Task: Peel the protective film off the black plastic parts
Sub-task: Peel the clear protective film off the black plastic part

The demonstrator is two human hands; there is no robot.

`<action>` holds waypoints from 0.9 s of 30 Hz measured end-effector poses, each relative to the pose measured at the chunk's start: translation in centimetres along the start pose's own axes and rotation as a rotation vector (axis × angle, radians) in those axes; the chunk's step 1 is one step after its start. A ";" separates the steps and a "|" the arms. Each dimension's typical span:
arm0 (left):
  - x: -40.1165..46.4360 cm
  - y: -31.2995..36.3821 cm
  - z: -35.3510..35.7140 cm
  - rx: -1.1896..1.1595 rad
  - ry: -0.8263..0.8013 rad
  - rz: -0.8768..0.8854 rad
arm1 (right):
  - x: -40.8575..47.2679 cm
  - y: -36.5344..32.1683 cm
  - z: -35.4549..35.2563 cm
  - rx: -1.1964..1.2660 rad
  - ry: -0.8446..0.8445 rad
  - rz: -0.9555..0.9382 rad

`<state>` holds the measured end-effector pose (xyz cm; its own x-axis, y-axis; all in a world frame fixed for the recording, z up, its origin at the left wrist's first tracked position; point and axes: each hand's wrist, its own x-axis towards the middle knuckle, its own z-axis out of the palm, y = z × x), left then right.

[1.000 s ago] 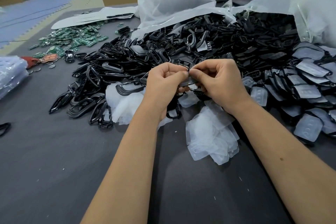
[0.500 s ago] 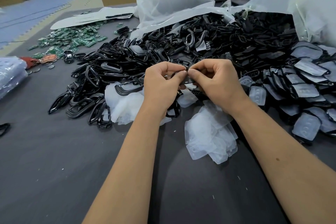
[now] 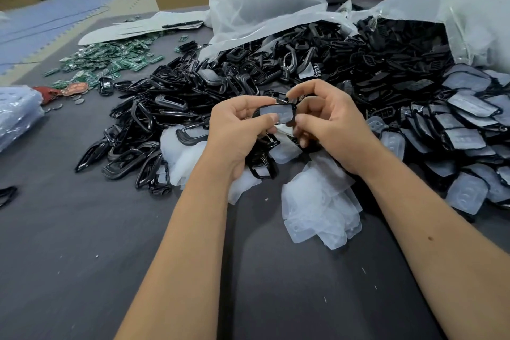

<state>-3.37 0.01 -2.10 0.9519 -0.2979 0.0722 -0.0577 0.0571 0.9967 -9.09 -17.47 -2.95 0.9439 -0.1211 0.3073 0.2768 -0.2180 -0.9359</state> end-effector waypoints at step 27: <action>0.3 0.7 1.1 -0.401 0.028 -0.185 | 0.2 -0.6 1.2 0.619 0.057 0.284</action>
<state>-3.51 -1.09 -1.36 0.9433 -0.3124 -0.1125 0.2305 0.3722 0.8991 -8.84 -16.18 -2.53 0.9889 -0.1459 0.0284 0.0881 0.4216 -0.9025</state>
